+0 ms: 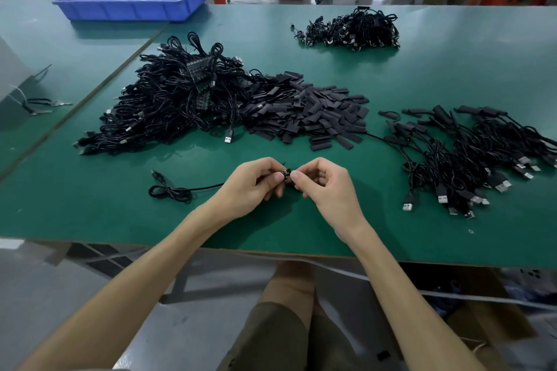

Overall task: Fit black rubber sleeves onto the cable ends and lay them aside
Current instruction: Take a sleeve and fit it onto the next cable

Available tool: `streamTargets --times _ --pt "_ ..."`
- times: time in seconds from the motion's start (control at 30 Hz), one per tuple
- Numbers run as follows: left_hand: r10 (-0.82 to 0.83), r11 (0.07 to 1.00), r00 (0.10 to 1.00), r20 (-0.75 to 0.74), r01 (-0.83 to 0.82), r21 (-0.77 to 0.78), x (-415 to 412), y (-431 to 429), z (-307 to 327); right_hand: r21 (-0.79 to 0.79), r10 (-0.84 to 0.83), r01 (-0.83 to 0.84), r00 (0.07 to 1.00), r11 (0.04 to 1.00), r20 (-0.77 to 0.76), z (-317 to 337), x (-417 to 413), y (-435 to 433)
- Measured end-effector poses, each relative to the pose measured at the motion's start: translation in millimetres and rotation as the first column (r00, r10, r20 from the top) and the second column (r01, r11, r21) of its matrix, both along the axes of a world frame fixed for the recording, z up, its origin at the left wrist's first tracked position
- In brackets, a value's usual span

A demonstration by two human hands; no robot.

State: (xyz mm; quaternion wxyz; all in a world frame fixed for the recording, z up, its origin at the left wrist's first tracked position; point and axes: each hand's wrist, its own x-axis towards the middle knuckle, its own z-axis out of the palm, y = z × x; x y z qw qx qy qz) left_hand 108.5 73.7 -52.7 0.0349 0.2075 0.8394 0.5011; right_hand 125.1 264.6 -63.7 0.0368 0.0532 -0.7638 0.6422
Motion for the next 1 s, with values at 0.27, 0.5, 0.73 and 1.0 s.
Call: streamTargets --times 0.27,0.5,0.73,1.0 --pt "-0.115 0.99 0.992 0.048 0.11 0.091 -5 -4 1 0.001 0.029 -0.029 0.999 1.0 0.014 3 0 1" --pt "-0.136 0.988 0.991 0.009 0.135 0.073 -9 -7 -4 0.007 0.068 -0.068 0.998 0.998 -0.014 2 -2 -2" --pt "-0.015 0.997 1.0 -0.028 0.017 0.08 -8 -8 -3 -0.146 0.061 -0.063 0.998 0.987 -0.019 -2 -2 4" --pt "-0.047 0.989 0.999 0.016 0.044 0.141 -8 -12 -3 -0.129 0.088 -0.091 0.996 0.987 -0.03 -2 -1 6"
